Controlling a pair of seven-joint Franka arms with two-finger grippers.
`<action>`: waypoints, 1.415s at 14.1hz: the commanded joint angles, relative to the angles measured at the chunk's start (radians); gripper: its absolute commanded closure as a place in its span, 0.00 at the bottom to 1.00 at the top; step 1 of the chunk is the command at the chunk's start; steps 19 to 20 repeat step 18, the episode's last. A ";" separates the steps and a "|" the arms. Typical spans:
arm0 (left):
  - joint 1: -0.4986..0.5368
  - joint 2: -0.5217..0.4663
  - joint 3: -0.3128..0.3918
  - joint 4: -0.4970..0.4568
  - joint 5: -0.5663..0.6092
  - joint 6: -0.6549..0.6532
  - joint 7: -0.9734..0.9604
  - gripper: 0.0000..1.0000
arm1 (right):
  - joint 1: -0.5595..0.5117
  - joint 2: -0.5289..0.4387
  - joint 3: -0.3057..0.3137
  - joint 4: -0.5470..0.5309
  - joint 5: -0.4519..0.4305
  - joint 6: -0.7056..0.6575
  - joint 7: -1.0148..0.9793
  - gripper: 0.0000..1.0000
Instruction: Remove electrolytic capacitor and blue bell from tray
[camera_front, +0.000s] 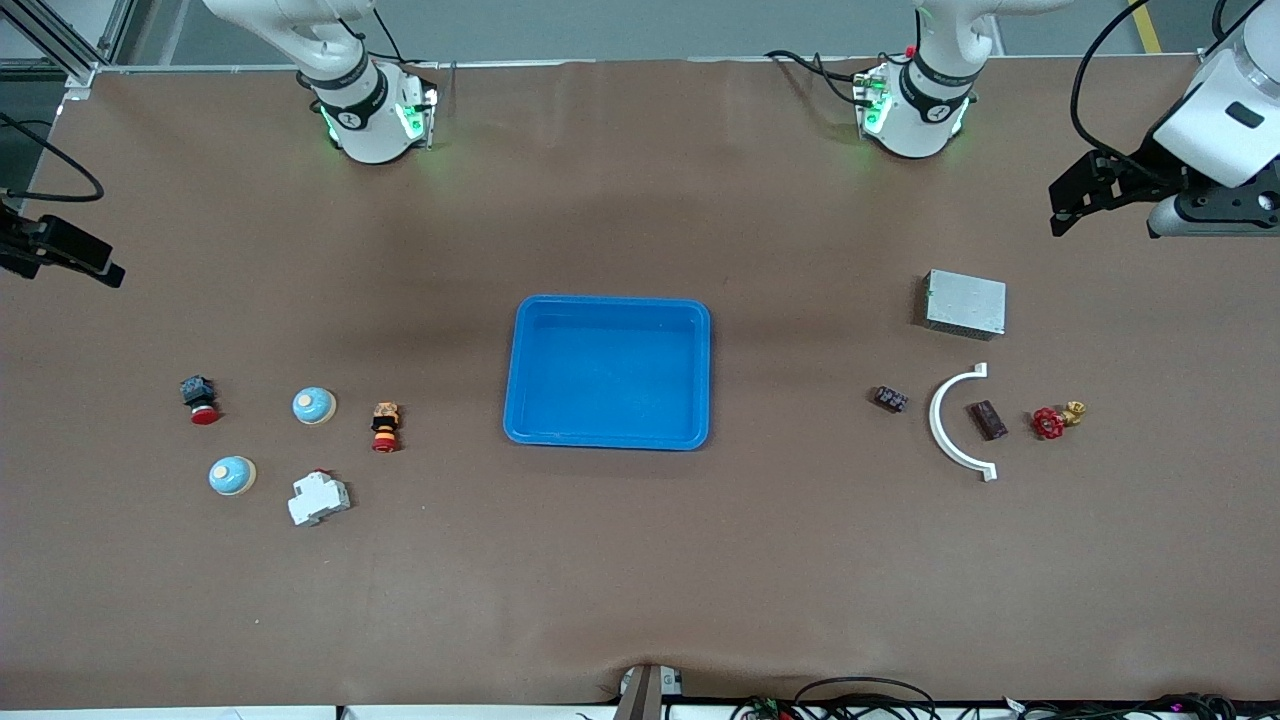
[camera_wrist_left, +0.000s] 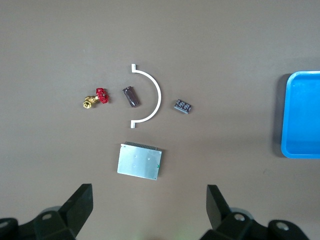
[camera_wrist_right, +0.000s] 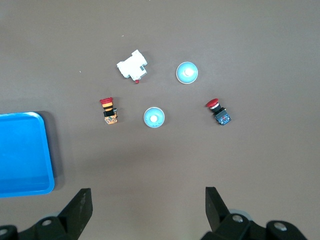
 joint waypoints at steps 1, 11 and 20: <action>-0.001 0.016 -0.007 0.027 0.024 -0.005 -0.005 0.00 | 0.000 -0.029 0.003 -0.027 -0.019 0.007 -0.003 0.00; 0.003 0.019 -0.007 0.036 0.023 -0.005 -0.009 0.00 | 0.006 -0.024 0.007 -0.025 -0.053 0.004 -0.005 0.00; 0.008 0.021 -0.006 0.048 0.021 -0.007 -0.008 0.00 | 0.003 -0.029 0.007 -0.020 -0.035 -0.002 0.012 0.00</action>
